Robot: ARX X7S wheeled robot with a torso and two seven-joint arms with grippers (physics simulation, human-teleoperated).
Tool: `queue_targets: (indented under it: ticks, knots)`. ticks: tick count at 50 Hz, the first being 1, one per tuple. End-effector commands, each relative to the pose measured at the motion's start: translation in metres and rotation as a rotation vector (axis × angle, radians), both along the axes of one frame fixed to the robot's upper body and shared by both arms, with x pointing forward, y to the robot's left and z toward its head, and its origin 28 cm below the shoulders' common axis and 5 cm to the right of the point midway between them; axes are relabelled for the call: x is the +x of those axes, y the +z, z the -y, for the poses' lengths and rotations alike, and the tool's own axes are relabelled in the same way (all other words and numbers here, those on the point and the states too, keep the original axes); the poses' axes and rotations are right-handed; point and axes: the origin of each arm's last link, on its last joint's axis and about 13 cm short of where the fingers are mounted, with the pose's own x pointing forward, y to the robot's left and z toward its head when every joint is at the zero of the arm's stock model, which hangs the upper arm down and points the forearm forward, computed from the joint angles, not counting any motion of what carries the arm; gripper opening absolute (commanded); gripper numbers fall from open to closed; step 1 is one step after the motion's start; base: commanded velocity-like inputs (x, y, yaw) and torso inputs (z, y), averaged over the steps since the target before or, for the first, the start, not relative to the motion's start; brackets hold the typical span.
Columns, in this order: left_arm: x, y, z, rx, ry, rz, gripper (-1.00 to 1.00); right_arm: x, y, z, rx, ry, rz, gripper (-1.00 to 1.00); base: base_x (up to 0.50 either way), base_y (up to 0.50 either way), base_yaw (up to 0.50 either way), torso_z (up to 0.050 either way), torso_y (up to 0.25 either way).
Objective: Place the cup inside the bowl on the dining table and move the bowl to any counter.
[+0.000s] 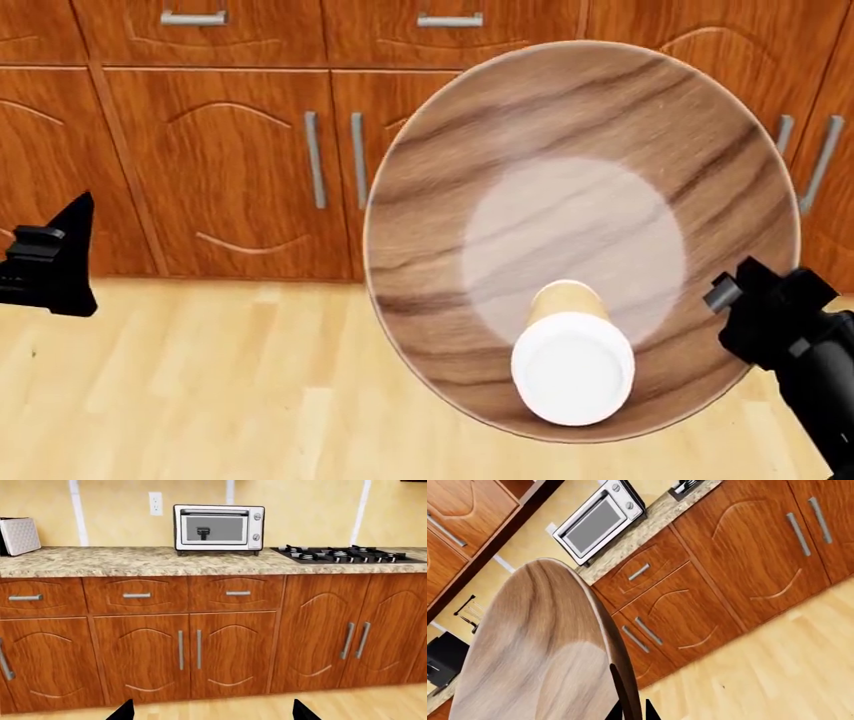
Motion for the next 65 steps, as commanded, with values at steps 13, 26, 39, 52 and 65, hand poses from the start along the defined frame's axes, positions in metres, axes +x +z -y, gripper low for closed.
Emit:
queue_targets:
  ticks: [13,26,39,52,65]
  knots:
    - [0.002,0.005,-0.001,0.004,0.009,0.011,1.0,0.002,0.014,0.003,0.003,0.004,0.045,-1.0,0.5,0.18,0.0,0.0,0.002]
    - [0.001,0.005,-0.004,0.003,0.02,0.013,1.0,-0.002,0.012,0.004,0.002,-0.003,0.039,-1.0,0.5,0.18,0.0,0.0,0.002]
    - [-0.001,0.012,-0.004,0.003,0.017,0.029,1.0,-0.002,0.013,0.003,0.008,-0.003,0.046,-1.0,0.5,0.18,0.0,0.0,0.002]
    - [0.0,0.01,-0.004,0.001,0.02,0.029,1.0,-0.002,0.009,0.003,0.014,-0.005,0.042,-1.0,0.5,0.18,0.0,0.001,0.002]
    - [0.001,0.009,-0.007,0.003,0.03,0.032,1.0,-0.002,0.009,0.003,0.011,0.003,0.04,-1.0,0.5,0.18,0.0,0.0,0.002]
